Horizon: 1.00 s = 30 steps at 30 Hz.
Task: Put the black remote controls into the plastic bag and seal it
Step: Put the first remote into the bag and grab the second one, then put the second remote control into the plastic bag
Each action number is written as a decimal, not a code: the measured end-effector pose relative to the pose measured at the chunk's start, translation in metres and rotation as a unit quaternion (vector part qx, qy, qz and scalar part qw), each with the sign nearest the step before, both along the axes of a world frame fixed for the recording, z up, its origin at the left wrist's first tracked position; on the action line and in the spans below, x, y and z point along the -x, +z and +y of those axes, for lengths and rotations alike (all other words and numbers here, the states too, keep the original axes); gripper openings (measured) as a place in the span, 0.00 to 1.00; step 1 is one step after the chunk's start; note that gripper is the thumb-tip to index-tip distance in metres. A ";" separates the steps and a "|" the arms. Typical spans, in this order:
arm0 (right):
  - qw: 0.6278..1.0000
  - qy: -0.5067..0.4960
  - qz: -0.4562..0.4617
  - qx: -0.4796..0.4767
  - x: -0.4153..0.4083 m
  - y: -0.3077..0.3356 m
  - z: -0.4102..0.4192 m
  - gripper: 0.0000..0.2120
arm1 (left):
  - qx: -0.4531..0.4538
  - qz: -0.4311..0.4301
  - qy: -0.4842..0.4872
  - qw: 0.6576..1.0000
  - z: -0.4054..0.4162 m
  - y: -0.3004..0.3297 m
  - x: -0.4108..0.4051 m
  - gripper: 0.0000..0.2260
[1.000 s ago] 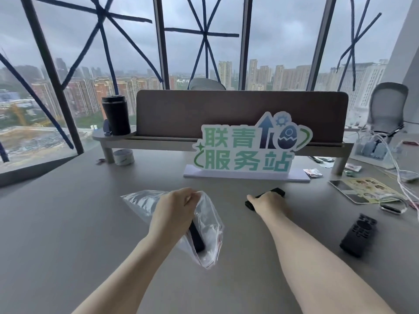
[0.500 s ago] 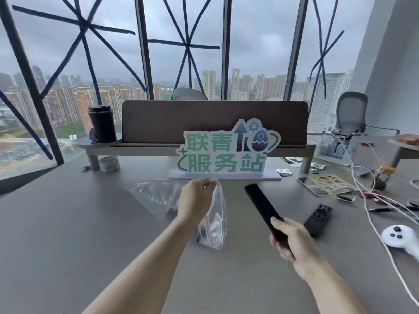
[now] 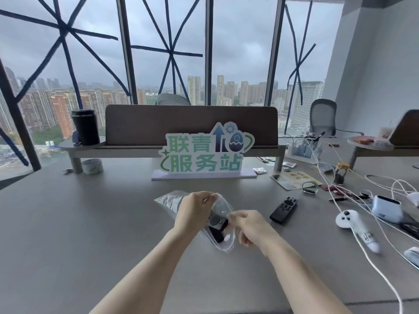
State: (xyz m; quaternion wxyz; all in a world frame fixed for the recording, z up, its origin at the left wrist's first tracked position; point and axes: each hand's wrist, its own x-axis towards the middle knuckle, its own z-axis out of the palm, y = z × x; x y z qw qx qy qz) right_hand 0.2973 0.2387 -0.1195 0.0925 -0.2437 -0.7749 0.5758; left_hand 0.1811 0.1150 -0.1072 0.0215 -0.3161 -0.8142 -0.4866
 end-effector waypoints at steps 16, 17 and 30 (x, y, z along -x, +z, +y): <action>0.901 -0.305 -0.236 -0.197 0.004 -0.048 0.142 0.34 | 0.118 0.000 -0.012 0.993 0.017 -0.025 -0.003 0.13; 0.896 -0.298 -0.250 -0.213 0.008 -0.049 0.143 0.33 | 0.119 -0.002 -0.011 0.993 0.021 -0.026 -0.001 0.13; 0.984 -0.166 0.044 0.048 -0.057 -0.007 0.138 0.09 | 0.027 0.004 0.014 1.000 0.089 0.043 0.052 0.13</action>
